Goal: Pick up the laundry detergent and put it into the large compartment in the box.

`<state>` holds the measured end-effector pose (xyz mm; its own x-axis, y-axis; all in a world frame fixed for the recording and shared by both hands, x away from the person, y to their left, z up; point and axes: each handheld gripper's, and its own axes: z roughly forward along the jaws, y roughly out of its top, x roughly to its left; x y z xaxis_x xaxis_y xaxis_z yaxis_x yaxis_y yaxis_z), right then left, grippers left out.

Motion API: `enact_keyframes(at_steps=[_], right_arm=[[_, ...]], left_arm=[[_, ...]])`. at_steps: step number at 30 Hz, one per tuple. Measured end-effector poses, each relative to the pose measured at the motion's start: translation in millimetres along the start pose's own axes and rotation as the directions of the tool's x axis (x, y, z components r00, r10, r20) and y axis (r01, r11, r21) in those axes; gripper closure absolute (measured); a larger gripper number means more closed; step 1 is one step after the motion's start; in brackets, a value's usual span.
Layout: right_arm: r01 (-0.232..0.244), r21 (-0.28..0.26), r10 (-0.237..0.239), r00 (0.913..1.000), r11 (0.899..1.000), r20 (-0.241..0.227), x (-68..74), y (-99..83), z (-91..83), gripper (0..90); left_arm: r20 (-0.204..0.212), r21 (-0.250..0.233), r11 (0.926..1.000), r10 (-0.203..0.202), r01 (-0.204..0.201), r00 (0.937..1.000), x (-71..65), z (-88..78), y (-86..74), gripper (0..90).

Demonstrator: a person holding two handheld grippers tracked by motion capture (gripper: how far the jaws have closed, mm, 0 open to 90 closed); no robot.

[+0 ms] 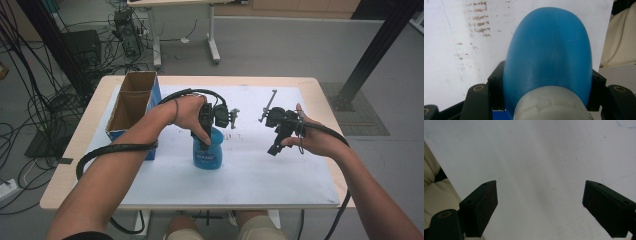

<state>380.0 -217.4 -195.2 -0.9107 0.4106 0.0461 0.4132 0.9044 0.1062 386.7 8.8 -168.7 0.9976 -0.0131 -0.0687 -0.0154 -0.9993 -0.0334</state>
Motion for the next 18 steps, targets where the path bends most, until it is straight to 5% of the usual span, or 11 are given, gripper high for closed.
enact_keyframes(at_steps=[18], right_arm=[[-0.001, 0.0, 0.001, 1.0, 1.0, 0.0, 0.2, 0.2, 0.4, 13.0]], left_arm=[[0.002, -0.003, 1.0, -0.003, 0.003, 1.0, 0.8, 0.0, -0.7, 37.2]])
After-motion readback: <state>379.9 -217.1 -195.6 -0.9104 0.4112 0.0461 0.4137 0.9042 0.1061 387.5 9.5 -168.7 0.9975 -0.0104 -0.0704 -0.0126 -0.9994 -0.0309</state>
